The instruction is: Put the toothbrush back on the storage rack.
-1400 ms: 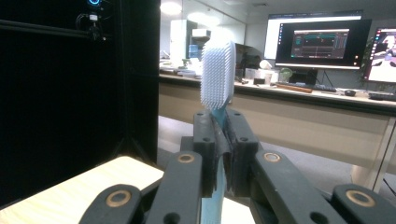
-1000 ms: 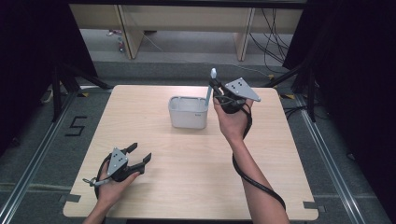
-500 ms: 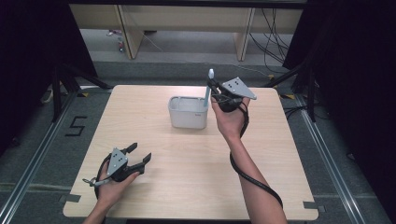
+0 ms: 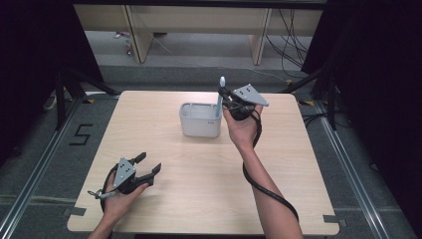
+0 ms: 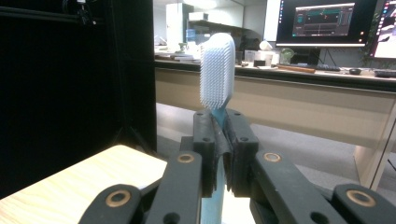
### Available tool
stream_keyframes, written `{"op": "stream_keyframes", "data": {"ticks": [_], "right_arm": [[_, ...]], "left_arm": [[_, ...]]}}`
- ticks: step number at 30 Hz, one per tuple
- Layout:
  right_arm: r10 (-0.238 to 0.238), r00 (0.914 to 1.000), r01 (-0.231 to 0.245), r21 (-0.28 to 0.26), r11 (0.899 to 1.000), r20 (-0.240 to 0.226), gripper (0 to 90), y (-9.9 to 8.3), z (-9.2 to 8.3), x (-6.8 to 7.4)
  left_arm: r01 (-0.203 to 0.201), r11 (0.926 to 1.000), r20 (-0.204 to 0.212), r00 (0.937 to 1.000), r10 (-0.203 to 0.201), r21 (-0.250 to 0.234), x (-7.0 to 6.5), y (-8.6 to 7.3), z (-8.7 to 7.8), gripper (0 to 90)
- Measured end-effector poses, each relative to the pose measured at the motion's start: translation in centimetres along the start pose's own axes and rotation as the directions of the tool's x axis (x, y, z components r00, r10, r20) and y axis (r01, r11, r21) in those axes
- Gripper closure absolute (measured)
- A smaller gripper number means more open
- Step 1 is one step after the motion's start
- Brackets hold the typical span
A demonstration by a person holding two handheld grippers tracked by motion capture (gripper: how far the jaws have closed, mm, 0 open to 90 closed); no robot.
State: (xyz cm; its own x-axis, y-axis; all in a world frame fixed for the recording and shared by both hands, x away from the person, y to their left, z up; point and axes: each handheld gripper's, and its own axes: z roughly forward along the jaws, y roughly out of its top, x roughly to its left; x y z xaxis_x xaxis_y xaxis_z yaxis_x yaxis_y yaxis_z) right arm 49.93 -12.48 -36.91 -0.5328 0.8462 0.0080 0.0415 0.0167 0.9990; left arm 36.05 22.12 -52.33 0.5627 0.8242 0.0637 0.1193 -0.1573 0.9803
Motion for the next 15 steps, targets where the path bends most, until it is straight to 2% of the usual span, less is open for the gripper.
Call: {"op": "stream_keyframes", "data": {"ticks": [6,10,11,15], "right_arm": [[0.001,0.9997,-0.001,0.005,1.0,0.025,84.5,-0.3,0.1,0.0],[-0.012,0.9997,0.012,0.015,1.0,0.02,84.6,-0.5,0.2,-0.1],[0.006,0.9998,-0.007,0.02,1.0,0.017,84.5,-0.8,0.3,0.1],[0.005,0.9998,-0.006,0.028,1.0,0.021,84.5,-1.1,0.5,0.0]], "left_arm": [[0.002,1.0,0.0,1.0,-0.002,0.0,0.0,0.0,0.0,29.1],[0.001,1.0,0.0,1.0,-0.001,-0.001,0.0,0.0,0.0,29.1],[0.0,1.0,0.0,1.0,0.0,0.0,0.0,0.0,0.0,29.1],[0.002,1.0,0.002,1.0,-0.002,-0.001,0.0,0.0,0.0,29.0]]}}
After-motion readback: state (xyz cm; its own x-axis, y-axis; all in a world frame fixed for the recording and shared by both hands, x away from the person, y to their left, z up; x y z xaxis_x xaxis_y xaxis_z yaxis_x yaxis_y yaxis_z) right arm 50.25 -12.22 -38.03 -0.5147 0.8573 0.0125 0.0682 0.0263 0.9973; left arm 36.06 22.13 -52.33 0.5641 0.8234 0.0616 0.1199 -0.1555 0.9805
